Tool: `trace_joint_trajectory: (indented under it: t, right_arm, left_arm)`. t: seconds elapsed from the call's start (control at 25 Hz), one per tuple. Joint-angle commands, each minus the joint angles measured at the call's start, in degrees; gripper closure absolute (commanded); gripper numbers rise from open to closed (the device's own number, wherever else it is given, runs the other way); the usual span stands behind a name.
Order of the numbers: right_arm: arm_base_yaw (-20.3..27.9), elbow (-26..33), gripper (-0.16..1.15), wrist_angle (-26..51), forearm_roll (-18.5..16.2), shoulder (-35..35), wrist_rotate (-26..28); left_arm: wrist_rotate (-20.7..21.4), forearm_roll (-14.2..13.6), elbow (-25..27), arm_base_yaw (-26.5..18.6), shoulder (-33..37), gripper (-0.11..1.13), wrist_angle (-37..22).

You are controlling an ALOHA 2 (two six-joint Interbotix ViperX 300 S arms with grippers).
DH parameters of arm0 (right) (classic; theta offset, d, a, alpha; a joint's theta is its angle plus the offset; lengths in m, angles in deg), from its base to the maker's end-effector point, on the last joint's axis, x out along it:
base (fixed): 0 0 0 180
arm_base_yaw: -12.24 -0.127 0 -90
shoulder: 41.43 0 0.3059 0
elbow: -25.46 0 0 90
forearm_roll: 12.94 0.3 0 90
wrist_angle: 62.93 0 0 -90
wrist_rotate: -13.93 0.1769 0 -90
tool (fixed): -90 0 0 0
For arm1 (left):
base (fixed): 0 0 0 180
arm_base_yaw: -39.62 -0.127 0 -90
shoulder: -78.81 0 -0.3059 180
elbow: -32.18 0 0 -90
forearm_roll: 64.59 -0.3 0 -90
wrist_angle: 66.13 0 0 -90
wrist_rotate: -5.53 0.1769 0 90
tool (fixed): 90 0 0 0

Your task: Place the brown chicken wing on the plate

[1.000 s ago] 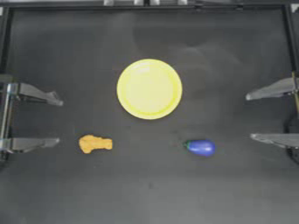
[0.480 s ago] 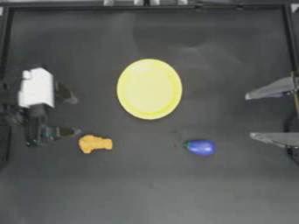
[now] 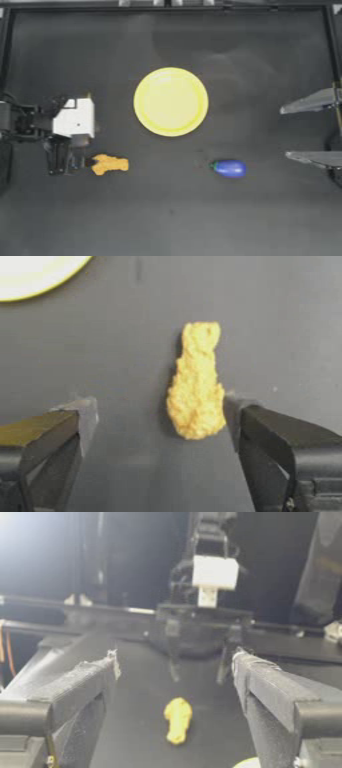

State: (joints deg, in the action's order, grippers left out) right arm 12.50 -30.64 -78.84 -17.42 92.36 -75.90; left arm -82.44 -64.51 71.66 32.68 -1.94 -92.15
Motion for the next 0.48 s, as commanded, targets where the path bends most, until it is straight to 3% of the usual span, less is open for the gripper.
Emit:
trace_joint_trajectory:
  t: [0.04,0.48]
  right_arm:
    - [0.1,0.4,0.00,-0.2,0.3,-0.4,0.2]
    - [0.1,0.4,0.00,-0.2,0.4,-0.4,0.2]
  left_arm:
    - [0.0,0.1,-2.6,0.9,-3.0,-0.01,0.2]
    - [0.1,2.9,-4.7,2.4,-13.1,-0.01,0.2]
